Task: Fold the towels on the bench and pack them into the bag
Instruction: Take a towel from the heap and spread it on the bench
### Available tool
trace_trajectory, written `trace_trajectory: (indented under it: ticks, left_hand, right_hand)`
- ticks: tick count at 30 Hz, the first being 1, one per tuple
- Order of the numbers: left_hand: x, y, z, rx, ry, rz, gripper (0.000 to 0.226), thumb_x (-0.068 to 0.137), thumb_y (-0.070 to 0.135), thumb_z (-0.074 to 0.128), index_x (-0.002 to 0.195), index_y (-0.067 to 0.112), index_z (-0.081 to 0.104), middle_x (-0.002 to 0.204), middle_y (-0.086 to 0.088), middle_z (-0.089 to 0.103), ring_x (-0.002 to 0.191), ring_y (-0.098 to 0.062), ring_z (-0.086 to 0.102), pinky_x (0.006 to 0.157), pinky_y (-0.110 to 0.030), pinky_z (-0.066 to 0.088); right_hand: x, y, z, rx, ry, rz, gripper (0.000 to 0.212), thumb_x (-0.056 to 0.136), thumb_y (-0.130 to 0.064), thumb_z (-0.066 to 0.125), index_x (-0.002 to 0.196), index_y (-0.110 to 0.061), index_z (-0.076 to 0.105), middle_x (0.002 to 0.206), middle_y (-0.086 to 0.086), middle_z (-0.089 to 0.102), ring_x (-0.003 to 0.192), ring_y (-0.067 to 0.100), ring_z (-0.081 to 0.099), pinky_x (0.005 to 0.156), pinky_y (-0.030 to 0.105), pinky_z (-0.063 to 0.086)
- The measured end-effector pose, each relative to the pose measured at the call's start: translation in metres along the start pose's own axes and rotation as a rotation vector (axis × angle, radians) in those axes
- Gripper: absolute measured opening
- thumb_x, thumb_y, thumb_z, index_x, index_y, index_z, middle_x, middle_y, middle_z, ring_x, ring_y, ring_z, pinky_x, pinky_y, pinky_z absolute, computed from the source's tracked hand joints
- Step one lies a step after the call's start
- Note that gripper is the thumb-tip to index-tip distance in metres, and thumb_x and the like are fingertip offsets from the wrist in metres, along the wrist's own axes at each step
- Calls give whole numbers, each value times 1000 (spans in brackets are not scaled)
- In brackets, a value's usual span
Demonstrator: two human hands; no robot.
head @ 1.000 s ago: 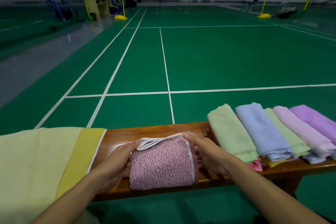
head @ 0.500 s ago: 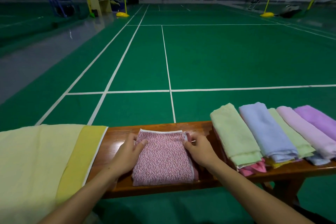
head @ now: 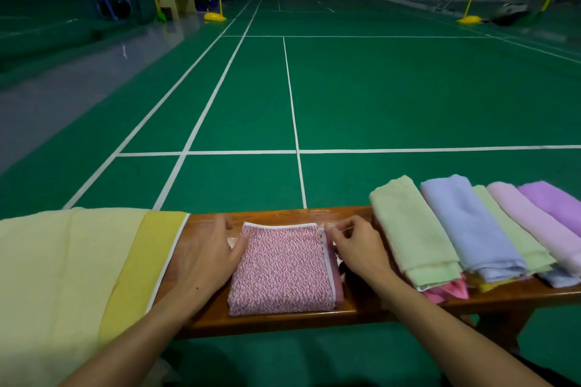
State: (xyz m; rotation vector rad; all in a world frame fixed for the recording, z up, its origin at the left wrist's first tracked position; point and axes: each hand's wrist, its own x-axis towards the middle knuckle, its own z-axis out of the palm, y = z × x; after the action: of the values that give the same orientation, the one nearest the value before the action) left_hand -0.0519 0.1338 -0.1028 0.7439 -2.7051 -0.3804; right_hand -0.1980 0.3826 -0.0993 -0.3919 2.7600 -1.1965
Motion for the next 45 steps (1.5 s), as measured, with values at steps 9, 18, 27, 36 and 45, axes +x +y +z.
trace_trajectory:
  ticks: [9,18,27,36,45]
  left_hand:
    - [-25,15,2,8,-230,410,70,102,75,32,161,37,34,169,18,25,158,-6,20,127,-35,17]
    - [-22,1,19,174,-369,414,90,94,88,4,167,37,-7,171,15,-25,156,-4,-26,131,-43,-3]
    - [-16,-17,-2,-10,-220,472,70,98,77,41,157,40,41,169,17,27,156,-3,23,127,-42,30]
    - [-42,-23,-15,-74,-362,554,75,81,86,60,144,49,48,157,32,41,147,10,34,121,-22,30]
    - [-35,-11,-14,54,-255,601,50,88,52,54,137,44,52,148,22,57,131,-2,56,106,-27,47]
  right_hand:
    - [-34,-15,9,-240,-179,-592,54,107,-57,37,149,-25,52,161,-1,44,150,16,34,127,43,27]
    - [-31,8,23,-626,-409,-649,72,108,-67,11,168,-29,0,174,-5,-16,158,14,-25,130,43,-11]
    - [-17,13,-5,-498,-259,-771,45,109,-35,44,151,-23,54,160,-1,47,155,23,30,129,45,26]
    - [-45,22,-17,-436,-454,-799,69,93,-78,51,146,-35,48,160,-12,41,148,8,35,124,34,33]
    - [-38,13,-9,-590,-381,-841,63,90,-43,59,149,-27,42,160,-4,41,147,16,38,123,34,33]
